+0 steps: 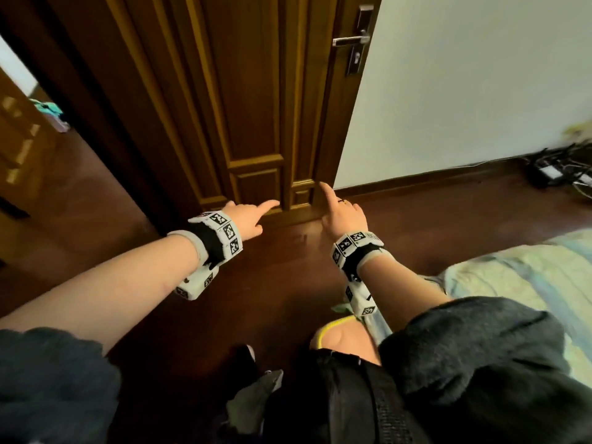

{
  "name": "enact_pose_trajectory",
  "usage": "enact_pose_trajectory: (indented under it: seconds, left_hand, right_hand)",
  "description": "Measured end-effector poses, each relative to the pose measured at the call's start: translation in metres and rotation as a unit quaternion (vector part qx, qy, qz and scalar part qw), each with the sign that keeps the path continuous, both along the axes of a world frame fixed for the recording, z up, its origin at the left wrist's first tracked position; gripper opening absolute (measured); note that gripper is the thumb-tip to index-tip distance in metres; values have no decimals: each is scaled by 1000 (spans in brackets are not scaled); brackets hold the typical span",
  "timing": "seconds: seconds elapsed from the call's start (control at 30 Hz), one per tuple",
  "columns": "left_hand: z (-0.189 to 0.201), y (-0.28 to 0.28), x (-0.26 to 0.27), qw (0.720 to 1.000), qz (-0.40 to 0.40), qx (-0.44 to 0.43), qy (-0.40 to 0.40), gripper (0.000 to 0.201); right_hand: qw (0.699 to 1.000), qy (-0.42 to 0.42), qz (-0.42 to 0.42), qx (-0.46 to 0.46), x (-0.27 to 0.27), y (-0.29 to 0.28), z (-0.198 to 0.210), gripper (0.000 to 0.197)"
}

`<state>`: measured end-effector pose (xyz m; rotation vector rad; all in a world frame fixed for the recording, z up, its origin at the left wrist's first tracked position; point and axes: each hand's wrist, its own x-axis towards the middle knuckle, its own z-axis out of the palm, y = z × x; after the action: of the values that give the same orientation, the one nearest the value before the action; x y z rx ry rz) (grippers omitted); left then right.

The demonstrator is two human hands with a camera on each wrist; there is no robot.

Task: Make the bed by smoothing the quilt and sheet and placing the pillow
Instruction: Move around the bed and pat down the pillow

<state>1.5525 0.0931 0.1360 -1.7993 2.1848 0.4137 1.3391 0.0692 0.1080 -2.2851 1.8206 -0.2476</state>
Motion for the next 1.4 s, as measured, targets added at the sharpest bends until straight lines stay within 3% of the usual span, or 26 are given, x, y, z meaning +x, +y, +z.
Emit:
enact_pose_trajectory:
  seconds: [0.13, 0.23, 0.37, 0.5, 0.7, 0.8, 0.9, 1.0, 1.17, 1.33, 1.4]
  left_hand:
    - [-6, -104, 10, 997, -59, 40, -20, 68]
    - [-3, -167, -18, 989, -116, 86, -12, 69]
    - [-2, -248, -77, 979, -183, 86, -2, 69]
    - [-13, -304, -145, 953, -290, 84, -29, 70]
    - [1, -425, -251, 943, -321, 88, -15, 71]
    - [15, -481, -323, 939, -338, 57, -23, 69]
    - [0, -519, -408, 915, -395, 60, -59, 67]
    - [-13, -543, -504, 881, -458, 66, -92, 66]
    - [-38, -583, -680, 817, -565, 83, -81, 67]
    - [-35, -639, -859, 805, -579, 90, -94, 65]
    - [-30, -641, -927, 780, -611, 88, -100, 65]
  right_hand:
    - [994, -28, -100, 21, 5, -76, -10, 71]
    - [989, -44, -139, 33, -11, -106, -9, 70]
    - [974, -26, -214, 76, -56, -158, -18, 71]
    - [937, -51, -328, 105, -117, -209, -30, 71]
    - [919, -40, -377, 110, -224, -302, -18, 64]
    - [912, -29, -402, 70, -290, -344, 7, 64]
    - [892, -30, -449, 39, -359, -359, 11, 63]
    - [859, -23, -508, 59, -439, -364, -6, 64]
    - [794, 3, -596, 114, -587, -381, -32, 61]
    - [746, -1, -658, 100, -728, -398, -10, 56]
    - [717, -2, -689, 105, -776, -387, -2, 59]
